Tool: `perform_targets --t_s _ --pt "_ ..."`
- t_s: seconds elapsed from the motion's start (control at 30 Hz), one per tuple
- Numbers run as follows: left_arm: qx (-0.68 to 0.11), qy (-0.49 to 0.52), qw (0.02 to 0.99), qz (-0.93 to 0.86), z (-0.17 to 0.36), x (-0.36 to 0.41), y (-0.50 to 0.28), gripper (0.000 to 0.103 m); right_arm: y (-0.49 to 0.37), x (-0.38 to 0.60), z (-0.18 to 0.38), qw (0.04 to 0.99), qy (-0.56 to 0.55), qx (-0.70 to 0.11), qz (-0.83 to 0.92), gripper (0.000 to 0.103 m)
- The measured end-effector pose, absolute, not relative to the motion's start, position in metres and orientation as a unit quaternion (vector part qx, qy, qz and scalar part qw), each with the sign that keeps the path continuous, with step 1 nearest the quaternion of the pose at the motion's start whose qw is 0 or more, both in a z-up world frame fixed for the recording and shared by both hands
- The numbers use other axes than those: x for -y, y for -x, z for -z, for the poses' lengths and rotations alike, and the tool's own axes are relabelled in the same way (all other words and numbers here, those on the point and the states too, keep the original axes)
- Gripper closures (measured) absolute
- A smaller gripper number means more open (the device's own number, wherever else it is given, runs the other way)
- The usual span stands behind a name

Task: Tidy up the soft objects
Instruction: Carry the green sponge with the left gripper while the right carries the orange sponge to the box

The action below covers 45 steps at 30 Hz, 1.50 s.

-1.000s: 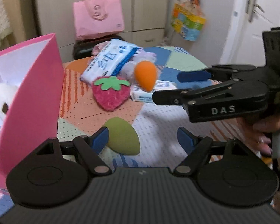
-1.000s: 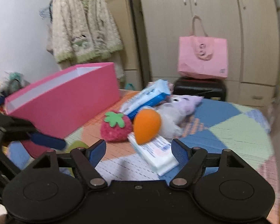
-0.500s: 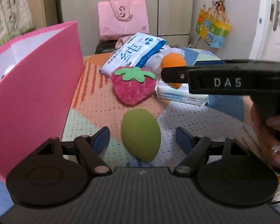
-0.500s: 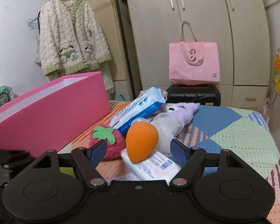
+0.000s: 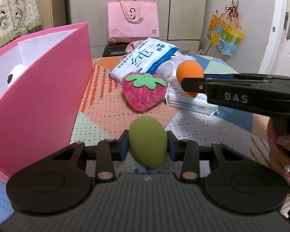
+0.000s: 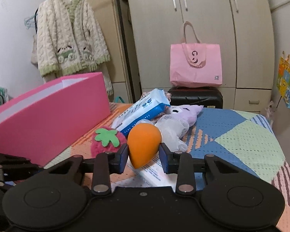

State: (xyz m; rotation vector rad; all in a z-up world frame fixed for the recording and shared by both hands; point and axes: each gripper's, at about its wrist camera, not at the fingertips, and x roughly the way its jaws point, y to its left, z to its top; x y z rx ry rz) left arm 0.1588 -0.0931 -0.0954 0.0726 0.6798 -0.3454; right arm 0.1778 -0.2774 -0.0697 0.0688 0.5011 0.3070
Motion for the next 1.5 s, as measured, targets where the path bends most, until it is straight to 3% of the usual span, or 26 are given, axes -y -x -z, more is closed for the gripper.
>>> perform_targets --t_s 0.7,1.5 --pt "-0.387 -0.011 0.902 0.194 0.084 0.08 -0.127 0.065 -0.12 0.273 0.073 0.924 -0.034 -0.348 -0.153 0.064" --pt "-0.446 -0.011 0.865 0.231 0.045 0.019 -0.087 0.065 -0.088 0.232 0.026 0.851 -0.025 -0.427 -0.304 0.064"
